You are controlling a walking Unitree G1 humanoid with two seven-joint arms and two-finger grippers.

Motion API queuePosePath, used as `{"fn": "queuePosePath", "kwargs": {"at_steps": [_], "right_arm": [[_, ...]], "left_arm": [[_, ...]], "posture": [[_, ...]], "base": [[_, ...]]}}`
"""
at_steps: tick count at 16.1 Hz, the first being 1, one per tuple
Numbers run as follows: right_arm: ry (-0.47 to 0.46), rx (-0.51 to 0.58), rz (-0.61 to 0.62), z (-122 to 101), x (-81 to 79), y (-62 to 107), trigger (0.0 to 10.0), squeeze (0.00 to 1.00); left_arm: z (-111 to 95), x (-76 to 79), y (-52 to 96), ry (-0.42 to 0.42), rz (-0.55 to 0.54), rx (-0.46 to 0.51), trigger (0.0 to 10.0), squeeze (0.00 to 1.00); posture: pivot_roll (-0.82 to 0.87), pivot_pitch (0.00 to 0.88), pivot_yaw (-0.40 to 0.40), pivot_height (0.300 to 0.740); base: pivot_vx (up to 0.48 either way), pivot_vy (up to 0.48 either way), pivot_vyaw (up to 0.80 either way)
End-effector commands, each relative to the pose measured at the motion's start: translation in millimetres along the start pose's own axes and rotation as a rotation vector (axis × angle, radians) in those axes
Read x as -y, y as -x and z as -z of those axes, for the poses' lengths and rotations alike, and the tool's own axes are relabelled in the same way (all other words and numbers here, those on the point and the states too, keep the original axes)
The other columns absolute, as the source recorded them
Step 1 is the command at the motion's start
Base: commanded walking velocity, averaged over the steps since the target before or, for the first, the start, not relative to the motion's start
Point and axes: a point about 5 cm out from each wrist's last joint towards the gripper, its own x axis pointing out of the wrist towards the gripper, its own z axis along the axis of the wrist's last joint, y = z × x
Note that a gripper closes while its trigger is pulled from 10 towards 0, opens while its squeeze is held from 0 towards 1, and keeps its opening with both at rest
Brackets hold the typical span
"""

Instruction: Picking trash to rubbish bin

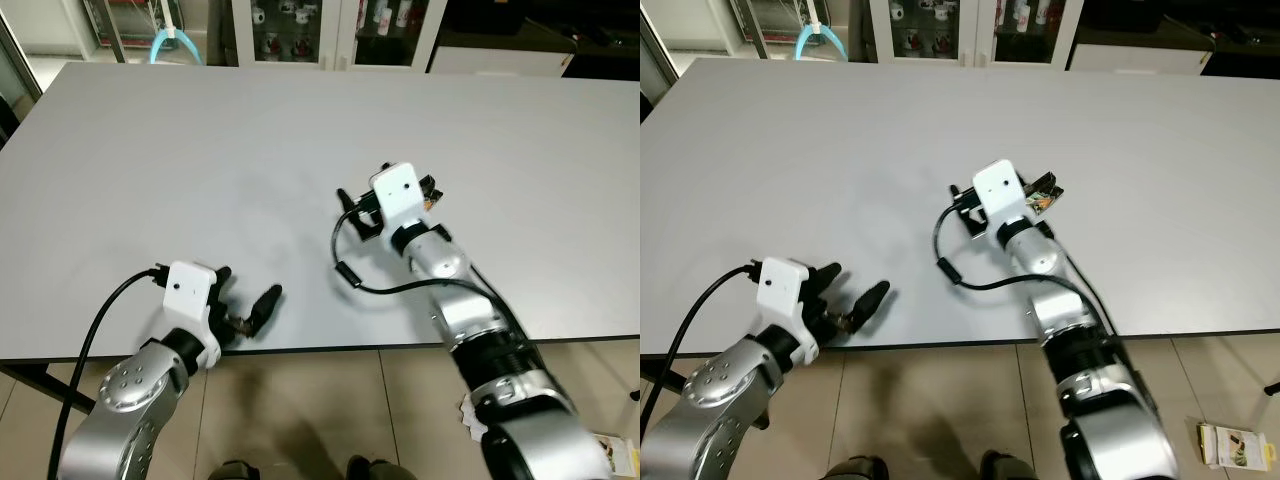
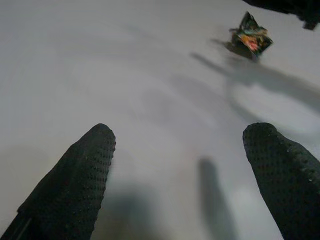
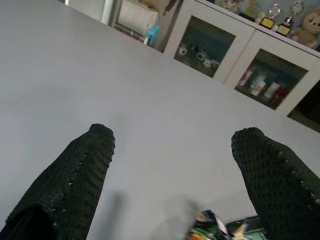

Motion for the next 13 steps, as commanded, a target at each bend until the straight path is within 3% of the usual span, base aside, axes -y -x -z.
{"fn": "queuePosePath", "kwargs": {"at_steps": [1, 8, 13], "right_arm": [[0.029, -0.011, 0.016, 1.4, 6.0, -1.6, 10.0, 0.0], [0.13, -0.073, 0.0, 8.5, 19.8, -6.6, 10.0, 0.0], [0.163, -0.065, 0.018, 6.8, 25.7, -8.7, 10.0, 0.0]], "left_arm": [[-1.8, 7.3, 3.7, -0.003, 0.066, -0.011, 10.0, 0.0], [-5.2, 15.4, 28.1, -0.061, 0.179, -0.081, 10.0, 0.0], [-2.1, 20.6, 33.7, -0.06, 0.206, -0.103, 10.0, 0.0]], "posture": [[0.06, 0.175, -0.038, 0.74], [0.08, 0.208, -0.05, 0.74], [0.09, 0.218, -0.046, 0.74]], "base": [[0.0, 0.0, 0.0], [0.0, 0.0, 0.0], [0.0, 0.0, 0.0]]}}
